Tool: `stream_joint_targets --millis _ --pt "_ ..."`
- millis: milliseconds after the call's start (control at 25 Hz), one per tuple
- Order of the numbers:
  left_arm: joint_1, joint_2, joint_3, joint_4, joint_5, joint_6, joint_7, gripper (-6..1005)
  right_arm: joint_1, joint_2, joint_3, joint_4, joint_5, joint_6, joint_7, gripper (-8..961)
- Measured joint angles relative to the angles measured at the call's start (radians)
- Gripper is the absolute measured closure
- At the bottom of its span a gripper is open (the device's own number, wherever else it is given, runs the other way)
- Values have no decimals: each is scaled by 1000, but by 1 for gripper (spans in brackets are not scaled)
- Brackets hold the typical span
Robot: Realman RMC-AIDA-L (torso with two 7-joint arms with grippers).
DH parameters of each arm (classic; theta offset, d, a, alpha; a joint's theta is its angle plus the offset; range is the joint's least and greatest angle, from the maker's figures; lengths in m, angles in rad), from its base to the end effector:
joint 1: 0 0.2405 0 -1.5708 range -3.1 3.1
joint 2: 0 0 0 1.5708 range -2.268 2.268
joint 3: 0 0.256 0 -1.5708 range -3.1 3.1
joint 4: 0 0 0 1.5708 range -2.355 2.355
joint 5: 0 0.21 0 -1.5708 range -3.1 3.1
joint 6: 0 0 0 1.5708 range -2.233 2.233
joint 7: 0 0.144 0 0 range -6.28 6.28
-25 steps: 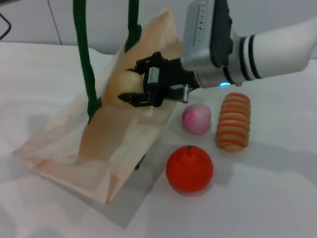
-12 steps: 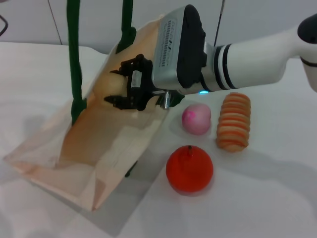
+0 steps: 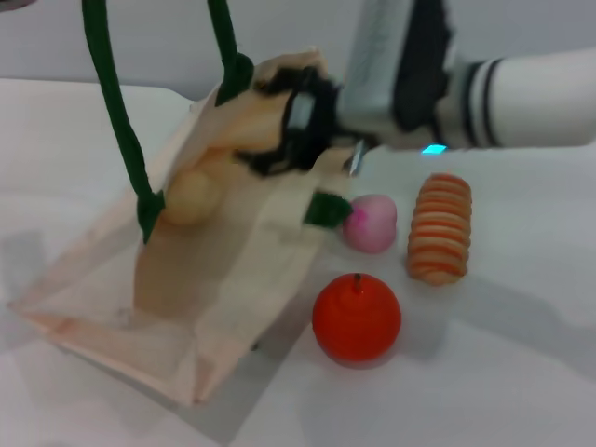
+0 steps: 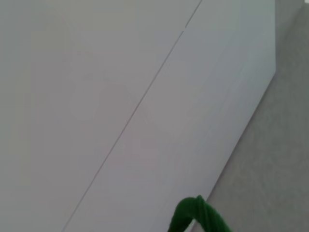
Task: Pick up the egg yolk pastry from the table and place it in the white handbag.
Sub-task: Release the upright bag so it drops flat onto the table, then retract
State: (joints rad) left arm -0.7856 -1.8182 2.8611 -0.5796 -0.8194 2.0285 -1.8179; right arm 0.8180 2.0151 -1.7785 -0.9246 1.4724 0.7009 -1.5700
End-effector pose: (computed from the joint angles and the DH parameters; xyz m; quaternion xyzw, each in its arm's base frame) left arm -0.2352 0.3611 0.1673 -0.8129 -0.3138 -0.4787 0.1075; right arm 0.0751 0.4102 -0.0837 -0.9692 -0.0853 0.0927 0.2118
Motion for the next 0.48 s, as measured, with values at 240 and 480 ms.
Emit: stream_joint_targets --millis 240,480 --pt "23 -6 -3 7 -32 -39 9 807 -255 8 176 -360 -243 -7 130 62" --pt "53 -27 -2 8 -34 -120 39 805 -359 13 290 -433 -180 -55 121 59"
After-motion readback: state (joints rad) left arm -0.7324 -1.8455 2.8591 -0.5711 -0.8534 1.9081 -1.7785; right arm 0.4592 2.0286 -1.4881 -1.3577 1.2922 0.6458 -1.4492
